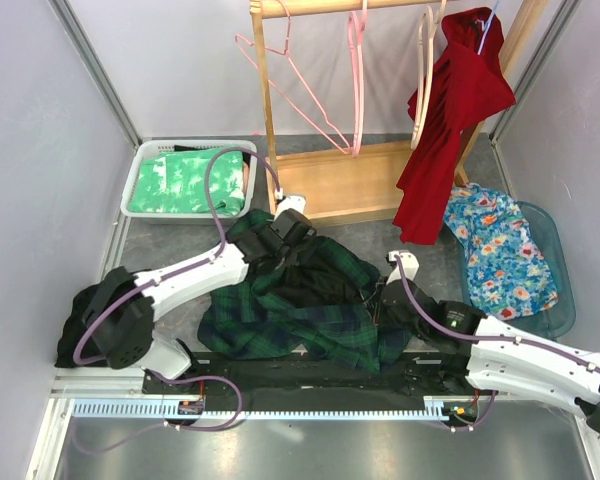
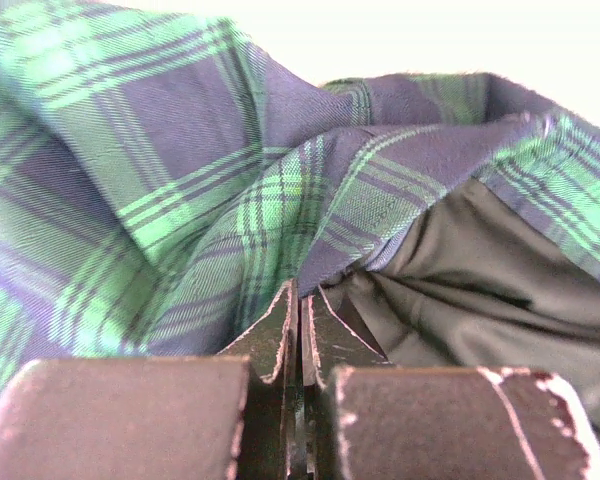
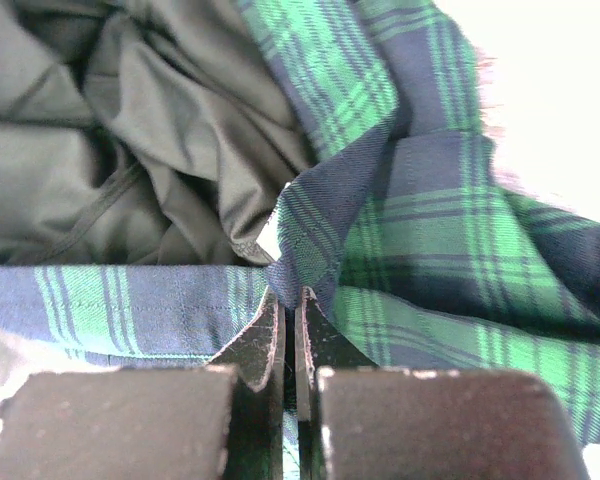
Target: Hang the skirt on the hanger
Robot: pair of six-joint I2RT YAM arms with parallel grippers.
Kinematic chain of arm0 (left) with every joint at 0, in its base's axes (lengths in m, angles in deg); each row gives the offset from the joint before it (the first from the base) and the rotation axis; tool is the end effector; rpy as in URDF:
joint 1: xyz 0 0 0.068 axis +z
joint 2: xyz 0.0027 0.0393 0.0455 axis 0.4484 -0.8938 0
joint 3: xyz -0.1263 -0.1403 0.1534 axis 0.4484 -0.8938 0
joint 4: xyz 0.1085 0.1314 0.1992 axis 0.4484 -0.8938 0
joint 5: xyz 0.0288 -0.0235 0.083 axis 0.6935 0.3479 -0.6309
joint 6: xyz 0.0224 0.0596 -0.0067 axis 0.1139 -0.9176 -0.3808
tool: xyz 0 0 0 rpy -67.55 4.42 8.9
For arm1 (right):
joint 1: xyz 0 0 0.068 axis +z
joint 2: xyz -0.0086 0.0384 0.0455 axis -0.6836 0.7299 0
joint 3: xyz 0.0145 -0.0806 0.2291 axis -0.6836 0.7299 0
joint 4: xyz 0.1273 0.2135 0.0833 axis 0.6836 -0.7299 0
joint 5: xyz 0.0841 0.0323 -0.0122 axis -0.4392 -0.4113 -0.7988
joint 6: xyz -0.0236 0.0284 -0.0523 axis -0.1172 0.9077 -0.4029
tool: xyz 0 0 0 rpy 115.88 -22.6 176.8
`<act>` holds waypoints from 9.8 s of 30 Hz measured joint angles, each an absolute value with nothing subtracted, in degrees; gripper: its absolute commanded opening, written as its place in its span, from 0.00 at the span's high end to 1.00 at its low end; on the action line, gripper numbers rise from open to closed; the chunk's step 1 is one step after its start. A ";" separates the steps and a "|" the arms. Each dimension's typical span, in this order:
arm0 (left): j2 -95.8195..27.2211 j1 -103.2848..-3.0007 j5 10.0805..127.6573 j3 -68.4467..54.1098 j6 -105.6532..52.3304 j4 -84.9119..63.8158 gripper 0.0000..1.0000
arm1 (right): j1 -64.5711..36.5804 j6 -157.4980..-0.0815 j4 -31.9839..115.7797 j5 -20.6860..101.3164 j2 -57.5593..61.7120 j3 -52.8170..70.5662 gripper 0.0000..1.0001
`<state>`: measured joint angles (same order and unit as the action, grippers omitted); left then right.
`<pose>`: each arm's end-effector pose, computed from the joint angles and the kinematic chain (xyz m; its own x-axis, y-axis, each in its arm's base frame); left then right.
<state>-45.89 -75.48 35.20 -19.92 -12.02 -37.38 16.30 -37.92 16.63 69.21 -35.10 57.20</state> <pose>0.2307 -0.2314 0.1920 -0.6914 0.1844 -0.6985 0.2250 0.9738 0.0344 0.1137 0.1572 0.1815 -0.7239 0.1295 -0.6776 -0.1946 0.9040 0.3807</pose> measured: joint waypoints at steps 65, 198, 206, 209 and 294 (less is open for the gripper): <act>-17.33 -67.48 41.87 -31.37 -6.93 -49.75 0.98 | 11.38 -63.47 6.51 81.95 -21.47 1.20 0.25; -24.89 -67.11 47.29 -20.77 -12.46 -50.32 0.98 | 2.94 -72.09 5.83 28.71 -22.38 26.93 1.00; -24.52 -66.83 52.27 -20.77 -14.27 -50.32 0.98 | 9.48 -71.47 20.54 37.96 -24.59 36.48 1.00; -24.17 -66.85 56.29 -20.77 -15.65 -50.23 0.88 | 11.53 -71.21 26.92 41.17 -26.34 42.47 1.00; -9.85 -72.36 70.56 -20.82 -43.24 -54.69 0.98 | 12.91 -67.63 28.12 57.45 -53.55 43.65 0.24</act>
